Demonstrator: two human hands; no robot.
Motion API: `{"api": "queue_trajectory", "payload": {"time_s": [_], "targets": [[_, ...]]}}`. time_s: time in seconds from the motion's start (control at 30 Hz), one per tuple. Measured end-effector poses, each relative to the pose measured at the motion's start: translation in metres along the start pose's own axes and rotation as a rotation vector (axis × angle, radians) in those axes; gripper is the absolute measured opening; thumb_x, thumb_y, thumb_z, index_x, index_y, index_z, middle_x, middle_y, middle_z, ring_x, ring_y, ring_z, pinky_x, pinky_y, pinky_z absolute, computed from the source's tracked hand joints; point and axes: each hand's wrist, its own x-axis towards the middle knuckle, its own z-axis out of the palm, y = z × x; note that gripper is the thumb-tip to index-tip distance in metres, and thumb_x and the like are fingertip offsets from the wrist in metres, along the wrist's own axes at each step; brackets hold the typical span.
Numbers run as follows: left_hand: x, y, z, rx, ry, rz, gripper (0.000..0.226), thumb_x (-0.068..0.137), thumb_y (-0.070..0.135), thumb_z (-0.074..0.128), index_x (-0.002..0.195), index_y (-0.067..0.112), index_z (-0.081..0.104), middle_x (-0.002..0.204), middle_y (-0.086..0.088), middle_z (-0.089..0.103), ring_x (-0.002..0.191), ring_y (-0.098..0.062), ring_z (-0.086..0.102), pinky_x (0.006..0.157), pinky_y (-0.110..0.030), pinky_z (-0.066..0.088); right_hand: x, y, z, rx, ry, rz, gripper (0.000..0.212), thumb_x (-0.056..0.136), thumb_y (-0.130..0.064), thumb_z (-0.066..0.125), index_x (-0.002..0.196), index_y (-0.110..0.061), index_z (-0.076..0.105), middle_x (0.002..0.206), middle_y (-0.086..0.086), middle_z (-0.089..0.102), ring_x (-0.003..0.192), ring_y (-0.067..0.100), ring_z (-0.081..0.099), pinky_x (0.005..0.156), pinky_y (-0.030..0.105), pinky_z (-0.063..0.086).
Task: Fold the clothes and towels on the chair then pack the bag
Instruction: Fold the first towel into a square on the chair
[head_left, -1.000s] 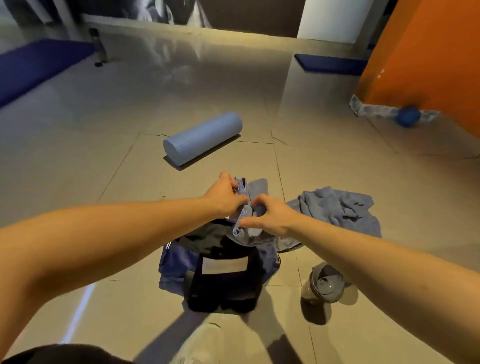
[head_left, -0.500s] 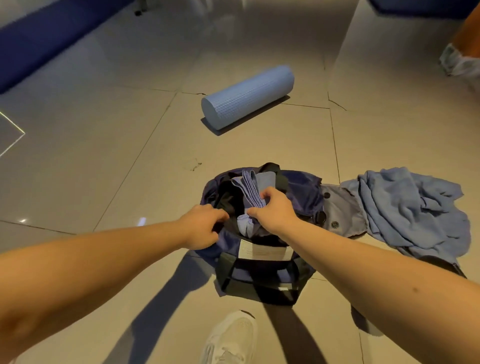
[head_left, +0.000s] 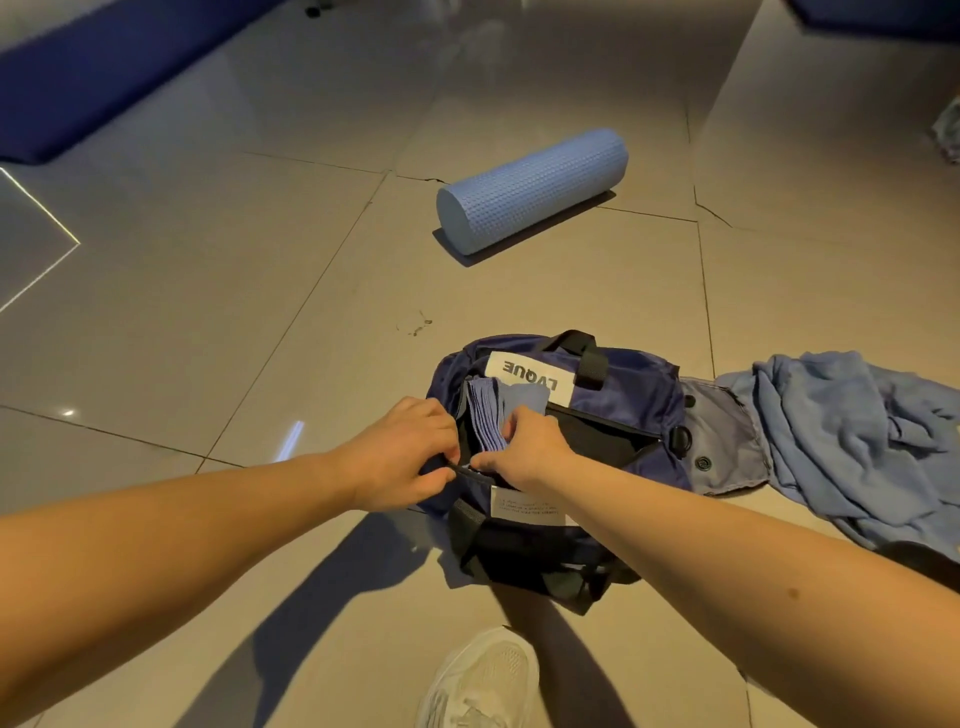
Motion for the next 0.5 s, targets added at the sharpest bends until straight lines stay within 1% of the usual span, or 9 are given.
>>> {"api": "queue_trajectory", "payload": {"time_s": [0.07,0.13,0.2,0.27,0.3,0.37,0.43,0.47,0.5], "targets": [[0.001,-0.004,0.000,-0.011,-0.053,-0.030,0.020,0.089,0.040,0.055,0.099,0.027,0.066,0.096,0.010,0.059,0.104,-0.010,0.044,0.102,-0.027,0.028,0.000,0.001,0.005,0.035,-0.036,-0.024,0.065,0.081,-0.052,0.080,0.123,-0.013,0.050,0.129,0.013,0.046,0.106,0.026,0.051,0.079,0.033,0.043],[0.010,-0.008,-0.001,-0.041,-0.032,-0.108,0.022,0.088,0.035,0.052,0.100,0.025,0.067,0.095,0.010,0.059,0.100,-0.013,0.047,0.099,-0.031,0.035,0.000,0.001,0.008,0.050,-0.076,-0.028,0.055,0.088,-0.049,0.073,0.122,-0.012,0.052,0.129,0.011,0.045,0.110,0.028,0.052,0.084,0.036,0.047],[0.028,-0.014,-0.004,-0.060,0.071,-0.273,0.019,0.091,0.026,0.053,0.104,0.022,0.065,0.102,0.006,0.060,0.095,-0.017,0.052,0.091,-0.038,0.045,0.000,0.001,0.008,0.085,-0.073,-0.023,0.037,0.094,-0.032,0.063,0.123,-0.010,0.055,0.130,0.014,0.049,0.109,0.030,0.054,0.090,0.041,0.051],[0.049,-0.023,-0.006,-0.092,0.111,-0.494,0.016,0.094,0.022,0.055,0.108,0.021,0.062,0.109,0.002,0.061,0.095,-0.023,0.058,0.085,-0.040,0.051,0.001,0.003,0.007,0.058,-0.065,-0.035,0.035,0.096,-0.018,0.054,0.130,-0.010,0.056,0.134,0.017,0.053,0.113,0.034,0.056,0.096,0.044,0.051],[0.060,-0.028,-0.005,-0.108,0.091,-0.583,0.015,0.094,0.024,0.056,0.108,0.020,0.060,0.109,0.001,0.061,0.094,-0.026,0.060,0.083,-0.041,0.053,0.002,0.005,0.007,0.010,-0.070,-0.045,0.037,0.097,-0.017,0.053,0.134,-0.012,0.054,0.135,0.018,0.054,0.114,0.036,0.057,0.097,0.044,0.052],[0.077,-0.037,-0.001,-0.128,0.023,-0.683,0.017,0.094,0.029,0.059,0.107,0.019,0.056,0.107,-0.004,0.062,0.091,-0.027,0.060,0.078,-0.039,0.053,0.001,0.008,0.006,-0.147,-0.090,-0.043,0.050,0.097,-0.028,0.057,0.144,-0.020,0.042,0.139,0.019,0.049,0.112,0.038,0.057,0.091,0.043,0.052],[0.088,-0.042,0.004,-0.100,-0.024,-0.689,0.019,0.096,0.034,0.059,0.106,0.019,0.055,0.108,-0.006,0.062,0.090,-0.027,0.058,0.074,-0.035,0.049,-0.003,0.008,0.003,-0.375,-0.068,-0.009,0.077,0.095,-0.037,0.061,0.158,-0.028,0.017,0.147,0.022,0.035,0.119,0.041,0.054,0.089,0.043,0.049],[0.091,-0.043,0.004,-0.054,-0.031,-0.668,0.020,0.096,0.036,0.059,0.106,0.019,0.056,0.109,-0.005,0.060,0.091,-0.028,0.057,0.073,-0.035,0.047,-0.005,0.008,0.000,-0.494,-0.012,-0.016,0.084,0.094,-0.038,0.064,0.160,-0.028,0.011,0.151,0.022,0.028,0.126,0.042,0.048,0.094,0.045,0.047],[0.092,-0.044,0.004,0.005,-0.028,-0.639,0.023,0.096,0.039,0.059,0.108,0.020,0.057,0.110,-0.003,0.058,0.093,-0.028,0.057,0.074,-0.035,0.045,-0.007,0.006,-0.002,-0.588,0.059,-0.061,0.084,0.093,-0.039,0.065,0.159,-0.026,0.016,0.152,0.021,0.025,0.132,0.041,0.041,0.100,0.046,0.044]]}}
